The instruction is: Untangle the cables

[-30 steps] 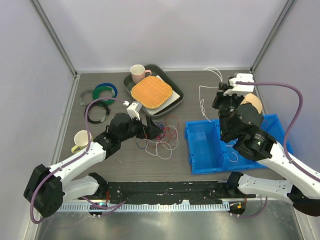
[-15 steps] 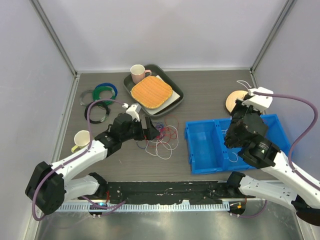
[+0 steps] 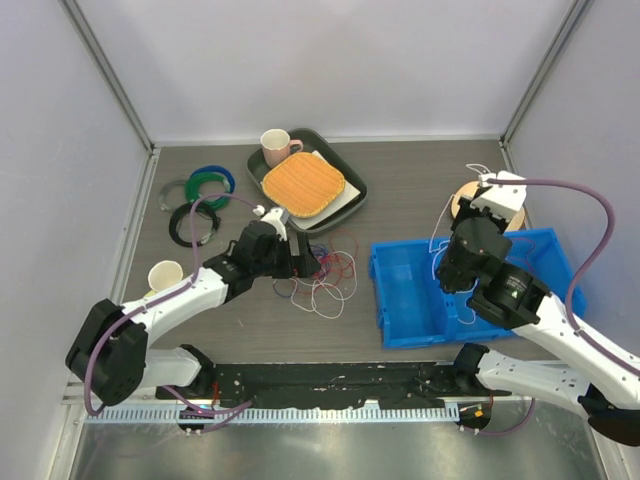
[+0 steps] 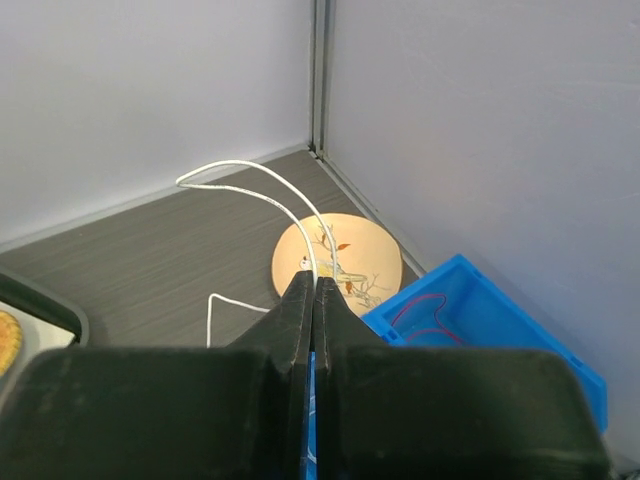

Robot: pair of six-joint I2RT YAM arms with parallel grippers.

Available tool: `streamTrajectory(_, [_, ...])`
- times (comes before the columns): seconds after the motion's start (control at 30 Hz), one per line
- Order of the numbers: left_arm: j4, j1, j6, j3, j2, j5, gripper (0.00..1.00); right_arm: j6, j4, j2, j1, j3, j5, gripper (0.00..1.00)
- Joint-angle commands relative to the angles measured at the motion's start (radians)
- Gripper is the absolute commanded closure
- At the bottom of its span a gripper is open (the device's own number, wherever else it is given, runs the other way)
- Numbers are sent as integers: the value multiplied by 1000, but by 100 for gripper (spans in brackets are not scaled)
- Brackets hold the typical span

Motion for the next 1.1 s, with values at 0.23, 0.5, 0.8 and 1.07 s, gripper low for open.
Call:
streamTrajectory(0.23, [17, -3, 24, 49, 26, 17, 0, 48, -46, 33, -103, -21, 150, 99])
streamTrajectory(0.5, [8, -3, 23, 40, 9, 6, 0, 467, -404, 148, -488, -58, -225, 99])
streamTrajectory(0.8, [8, -3, 18, 41, 15, 5, 0, 794, -480, -22, -510, -309, -451, 99])
streamTrajectory(1.07, [-11, -3, 3, 58, 60, 6, 0, 885, -503, 50, -517, -405, -480, 73])
